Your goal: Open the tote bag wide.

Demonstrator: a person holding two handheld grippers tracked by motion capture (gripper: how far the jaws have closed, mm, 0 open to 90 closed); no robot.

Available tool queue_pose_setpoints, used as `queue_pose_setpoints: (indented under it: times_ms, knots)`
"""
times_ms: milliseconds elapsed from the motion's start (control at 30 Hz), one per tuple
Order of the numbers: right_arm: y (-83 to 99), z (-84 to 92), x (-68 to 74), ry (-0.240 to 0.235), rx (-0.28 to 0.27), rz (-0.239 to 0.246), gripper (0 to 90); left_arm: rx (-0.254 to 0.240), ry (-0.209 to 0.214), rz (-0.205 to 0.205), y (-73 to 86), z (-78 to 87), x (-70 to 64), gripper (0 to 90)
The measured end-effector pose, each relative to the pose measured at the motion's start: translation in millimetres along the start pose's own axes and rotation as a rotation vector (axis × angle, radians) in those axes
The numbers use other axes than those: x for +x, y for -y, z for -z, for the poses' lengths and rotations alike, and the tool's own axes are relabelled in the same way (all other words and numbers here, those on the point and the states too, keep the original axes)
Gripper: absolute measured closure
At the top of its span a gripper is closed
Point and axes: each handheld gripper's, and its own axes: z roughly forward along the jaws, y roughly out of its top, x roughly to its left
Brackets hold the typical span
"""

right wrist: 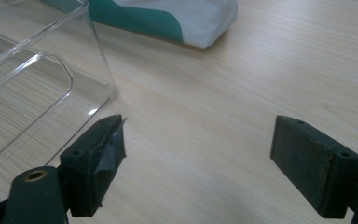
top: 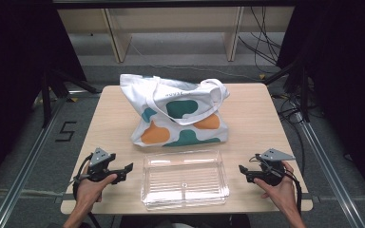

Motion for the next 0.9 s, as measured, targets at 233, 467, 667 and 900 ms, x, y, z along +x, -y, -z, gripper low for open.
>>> queue_pose_setpoints:
  times_ms: [233,467,667,900]
  knots:
    - [0.7,-1.4,1.5,0.019,0.002,-0.003,18.0,-0.001,0.005,0.0,-0.6,-0.7,0.0,15.8]
    - [-3.0,-0.3,-1.6,0.031,-0.011,0.026,16.8,0.002,0.005,-0.011,-0.8,-0.7,-0.4,16.0]
    - [-20.2,4.0,-1.5,0.031,-0.016,0.078,16.8,0.005,0.006,-0.014,-0.5,-0.7,-0.3,16.1]
    - [-44.1,6.1,-0.2,0.028,-0.011,0.113,20.8,0.007,0.005,-0.001,-0.1,0.3,0.8,16.3]
